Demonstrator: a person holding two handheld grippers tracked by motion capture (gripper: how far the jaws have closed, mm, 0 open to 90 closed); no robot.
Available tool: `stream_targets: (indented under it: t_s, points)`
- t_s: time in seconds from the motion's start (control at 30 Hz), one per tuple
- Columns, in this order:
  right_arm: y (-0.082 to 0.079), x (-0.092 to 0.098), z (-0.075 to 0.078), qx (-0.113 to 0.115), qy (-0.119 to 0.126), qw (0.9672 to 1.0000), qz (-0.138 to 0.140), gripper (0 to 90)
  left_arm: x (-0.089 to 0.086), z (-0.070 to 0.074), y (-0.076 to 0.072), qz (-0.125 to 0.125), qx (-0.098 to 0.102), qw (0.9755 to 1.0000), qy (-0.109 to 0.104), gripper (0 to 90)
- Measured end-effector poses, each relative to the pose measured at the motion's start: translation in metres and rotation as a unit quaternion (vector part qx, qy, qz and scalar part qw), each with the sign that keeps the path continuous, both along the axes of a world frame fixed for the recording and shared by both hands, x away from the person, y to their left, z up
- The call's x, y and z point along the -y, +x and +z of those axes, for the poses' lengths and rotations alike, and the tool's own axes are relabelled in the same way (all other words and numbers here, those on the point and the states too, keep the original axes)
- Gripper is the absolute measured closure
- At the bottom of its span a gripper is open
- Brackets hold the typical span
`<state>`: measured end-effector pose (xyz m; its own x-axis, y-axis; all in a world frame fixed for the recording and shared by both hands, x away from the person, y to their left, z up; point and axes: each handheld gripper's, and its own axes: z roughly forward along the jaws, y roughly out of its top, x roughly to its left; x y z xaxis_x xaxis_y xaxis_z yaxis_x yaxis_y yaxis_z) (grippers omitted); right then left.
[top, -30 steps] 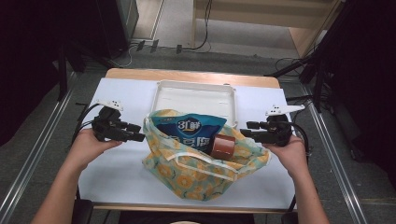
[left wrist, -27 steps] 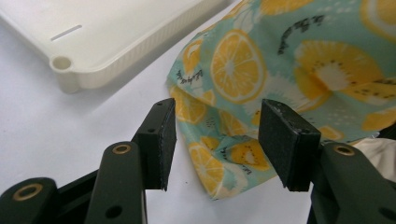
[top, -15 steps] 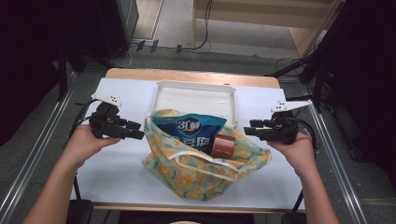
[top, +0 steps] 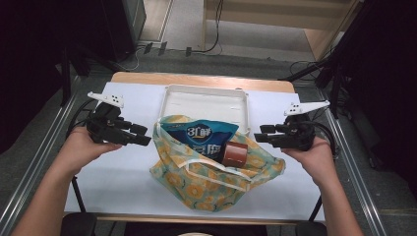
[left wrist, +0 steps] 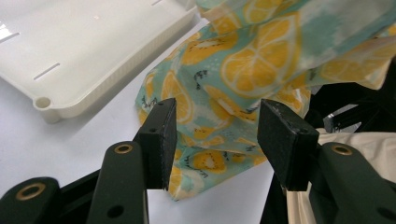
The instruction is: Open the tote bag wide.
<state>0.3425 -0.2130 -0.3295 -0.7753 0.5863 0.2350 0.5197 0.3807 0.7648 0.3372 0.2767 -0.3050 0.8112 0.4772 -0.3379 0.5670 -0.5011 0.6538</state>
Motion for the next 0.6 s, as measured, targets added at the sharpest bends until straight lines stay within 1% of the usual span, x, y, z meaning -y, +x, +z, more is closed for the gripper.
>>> stream_targets:
  t_s: [0.13, 0.23, 0.27, 0.4, 0.5, 0.57, 0.6]
  points:
    - [-0.001, -0.005, 0.006, 0.001, 0.0, 1.0, 0.005, 57.3, 0.004, 0.009, -0.004, -0.008, -0.004, 0.9999, -0.005, 47.9]
    - [-0.002, -0.008, 0.011, 0.003, 0.001, 0.9999, 0.011, 57.5, 0.009, 0.018, -0.007, -0.02, -0.001, 0.9997, -0.015, 47.8]
    - [-0.002, -0.008, 0.012, 0.004, 0.001, 0.9999, 0.012, 57.6, 0.011, 0.021, -0.008, -0.023, 0.002, 0.9996, -0.015, 47.7]
    - [-0.005, -0.012, 0.018, 0.009, 0.001, 0.9998, 0.019, 57.6, 0.018, 0.031, -0.01, -0.028, 0.012, 0.9995, -0.005, 46.3]
    - [-0.008, -0.014, 0.022, 0.01, 0.0, 0.9997, 0.022, 57.6, 0.022, 0.036, -0.01, -0.027, 0.018, 0.9995, -0.002, 44.3]
    - [-0.01, -0.016, 0.024, 0.015, 0.002, 0.9995, 0.027, 57.5, 0.025, 0.037, -0.009, -0.029, 0.024, 0.9993, -0.001, 43.0]
    - [-0.011, -0.016, 0.024, 0.015, 0.002, 0.9995, 0.029, 57.5, 0.026, 0.037, -0.008, -0.031, 0.023, 0.9992, 0.0, 42.6]
